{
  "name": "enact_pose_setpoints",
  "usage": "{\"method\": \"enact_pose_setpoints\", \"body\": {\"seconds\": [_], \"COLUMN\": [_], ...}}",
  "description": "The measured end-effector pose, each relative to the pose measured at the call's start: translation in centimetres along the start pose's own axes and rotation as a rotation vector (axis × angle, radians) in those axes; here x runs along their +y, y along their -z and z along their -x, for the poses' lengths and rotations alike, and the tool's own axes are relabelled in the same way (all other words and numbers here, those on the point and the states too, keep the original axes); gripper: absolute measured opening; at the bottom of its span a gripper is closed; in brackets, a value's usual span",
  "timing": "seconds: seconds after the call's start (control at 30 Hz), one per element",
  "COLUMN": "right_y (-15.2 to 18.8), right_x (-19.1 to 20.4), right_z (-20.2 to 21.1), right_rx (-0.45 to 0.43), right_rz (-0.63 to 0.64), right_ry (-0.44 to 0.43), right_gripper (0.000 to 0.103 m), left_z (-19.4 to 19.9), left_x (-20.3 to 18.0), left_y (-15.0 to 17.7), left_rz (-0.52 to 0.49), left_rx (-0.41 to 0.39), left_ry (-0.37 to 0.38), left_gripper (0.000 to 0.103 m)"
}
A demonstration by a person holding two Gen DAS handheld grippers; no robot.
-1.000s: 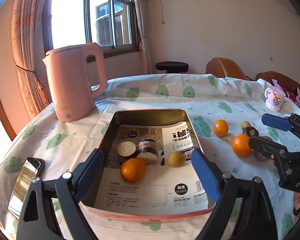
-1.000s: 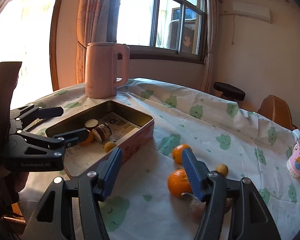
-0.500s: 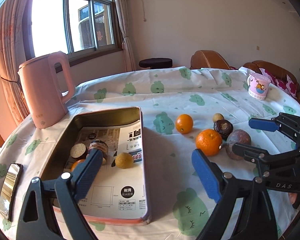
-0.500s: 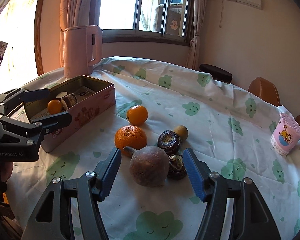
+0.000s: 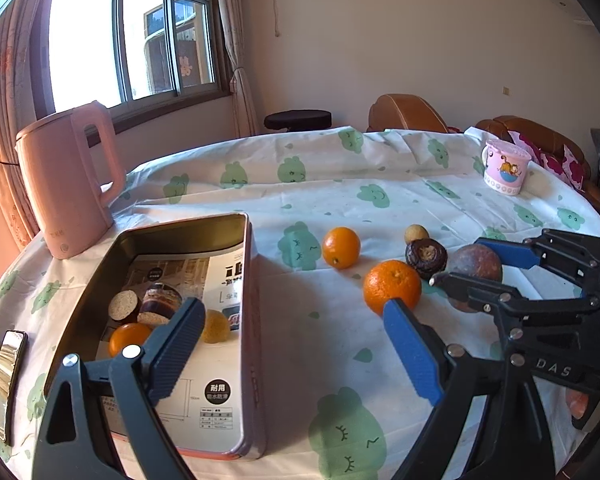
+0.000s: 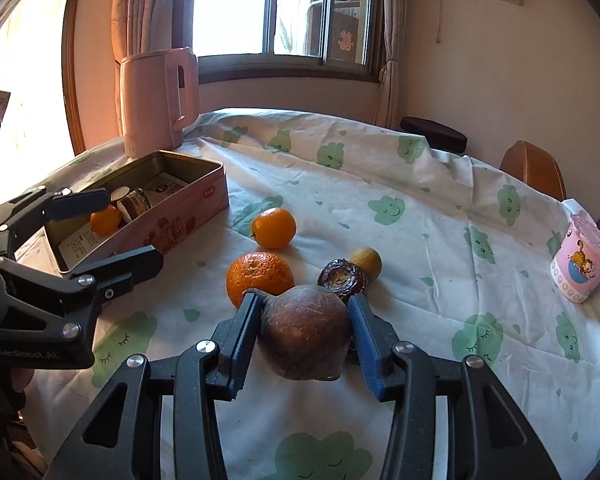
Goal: Organize fruits
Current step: 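Grasp a large orange with the left gripper while the right holds the brown fruit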
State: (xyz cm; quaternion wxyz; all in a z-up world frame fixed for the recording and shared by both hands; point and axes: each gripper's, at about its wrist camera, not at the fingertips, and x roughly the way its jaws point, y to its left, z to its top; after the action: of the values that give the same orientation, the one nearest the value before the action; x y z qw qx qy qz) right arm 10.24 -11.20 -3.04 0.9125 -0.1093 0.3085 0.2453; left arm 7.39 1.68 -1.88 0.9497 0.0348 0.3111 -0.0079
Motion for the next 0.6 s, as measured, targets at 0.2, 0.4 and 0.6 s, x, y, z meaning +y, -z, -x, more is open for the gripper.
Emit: {"method": "enact_pose_setpoints", "body": {"seconds": [0.2, 0.4, 0.6], "right_y": [0.2, 0.4, 0.5], "right_x": [-3.0, -6.1, -6.4], "right_z": [1.7, 1.4, 1.4], "right_rx": [-0.07, -0.051, -0.047], "right_rz": [-0.118, -0.207, -0.212], "right_ry": [0.116, 0.167, 0.172], "right_gripper": [0.047, 0.047, 0.047], "left_z": [-1.3, -3.5, -6.0], "left_x": [-2.0, -3.4, -4.7], "left_y": [-0.7, -1.7, -1.8], "left_rz": [-0.012, -0.011, -0.009], "left_rx": [0.028, 0.096, 0.171], "left_ry": [0.061, 0.131, 0.179], "left_gripper": [0.093, 0.09, 0.074]}}
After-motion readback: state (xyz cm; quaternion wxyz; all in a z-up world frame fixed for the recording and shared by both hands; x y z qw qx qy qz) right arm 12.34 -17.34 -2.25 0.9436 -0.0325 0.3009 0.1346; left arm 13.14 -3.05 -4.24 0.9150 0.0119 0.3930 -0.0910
